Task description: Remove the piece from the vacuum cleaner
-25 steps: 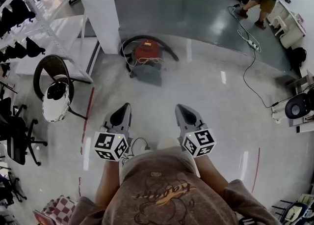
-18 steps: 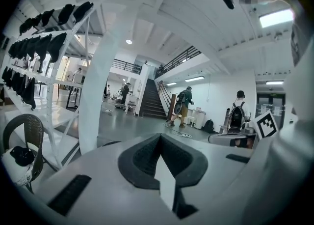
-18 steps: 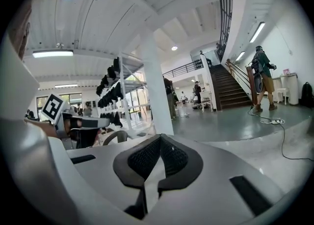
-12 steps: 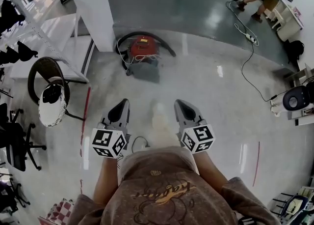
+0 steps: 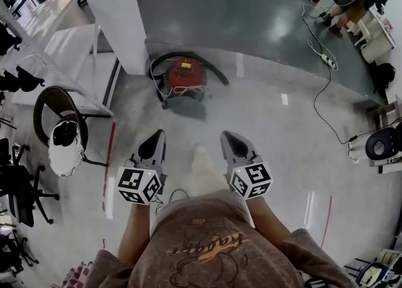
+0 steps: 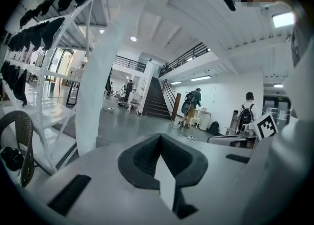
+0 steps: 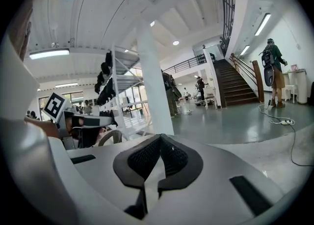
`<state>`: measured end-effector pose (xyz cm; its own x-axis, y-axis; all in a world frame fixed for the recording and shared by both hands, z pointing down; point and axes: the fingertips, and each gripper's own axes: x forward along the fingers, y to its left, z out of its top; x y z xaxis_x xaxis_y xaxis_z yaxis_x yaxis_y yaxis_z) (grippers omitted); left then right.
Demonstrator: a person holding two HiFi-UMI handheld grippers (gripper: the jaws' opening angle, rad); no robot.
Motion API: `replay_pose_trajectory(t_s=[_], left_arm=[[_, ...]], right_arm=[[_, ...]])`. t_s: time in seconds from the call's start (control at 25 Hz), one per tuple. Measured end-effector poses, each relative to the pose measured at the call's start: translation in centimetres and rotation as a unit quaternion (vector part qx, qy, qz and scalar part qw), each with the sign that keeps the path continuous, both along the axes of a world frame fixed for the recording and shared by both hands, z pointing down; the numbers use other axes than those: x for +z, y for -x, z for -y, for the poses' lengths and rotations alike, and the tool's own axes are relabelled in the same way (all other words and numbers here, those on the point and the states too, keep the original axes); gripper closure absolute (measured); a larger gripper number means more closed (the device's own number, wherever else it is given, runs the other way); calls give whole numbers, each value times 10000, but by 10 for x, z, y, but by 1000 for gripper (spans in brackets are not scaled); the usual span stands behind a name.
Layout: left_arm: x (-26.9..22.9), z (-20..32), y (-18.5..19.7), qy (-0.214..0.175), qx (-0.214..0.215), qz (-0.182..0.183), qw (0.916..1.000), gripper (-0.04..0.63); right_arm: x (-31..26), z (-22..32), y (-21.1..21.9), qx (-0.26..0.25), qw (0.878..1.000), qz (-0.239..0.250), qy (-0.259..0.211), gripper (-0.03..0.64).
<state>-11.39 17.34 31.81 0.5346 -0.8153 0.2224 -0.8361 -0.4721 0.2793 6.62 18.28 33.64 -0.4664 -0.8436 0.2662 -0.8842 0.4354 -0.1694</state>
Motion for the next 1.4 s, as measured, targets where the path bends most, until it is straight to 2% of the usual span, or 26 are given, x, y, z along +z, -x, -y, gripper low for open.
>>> replay_pose_trajectory(t_s=[0.4, 0.6, 0.76, 1.0, 1.4], left_arm=[[-15, 119, -18, 89, -224, 41, 9997, 594], [-15, 160, -25, 93, -388, 74, 9992, 594], [-16, 181, -25, 83, -522, 70, 9986, 594], [-15, 202, -22, 80, -472, 63, 9988, 594], [-21, 231, -11, -11, -63, -18, 10000, 594]], right_arm=[[-12, 125, -20, -243, 9996, 101, 56, 617], [-10, 170, -33, -340, 9993, 90, 82, 617], [-7, 195, -35, -426, 9990, 79, 126, 617], [-5, 215, -30, -360, 9991, 123, 167, 617], [-14, 234, -12, -45, 9999, 87, 85, 617]])
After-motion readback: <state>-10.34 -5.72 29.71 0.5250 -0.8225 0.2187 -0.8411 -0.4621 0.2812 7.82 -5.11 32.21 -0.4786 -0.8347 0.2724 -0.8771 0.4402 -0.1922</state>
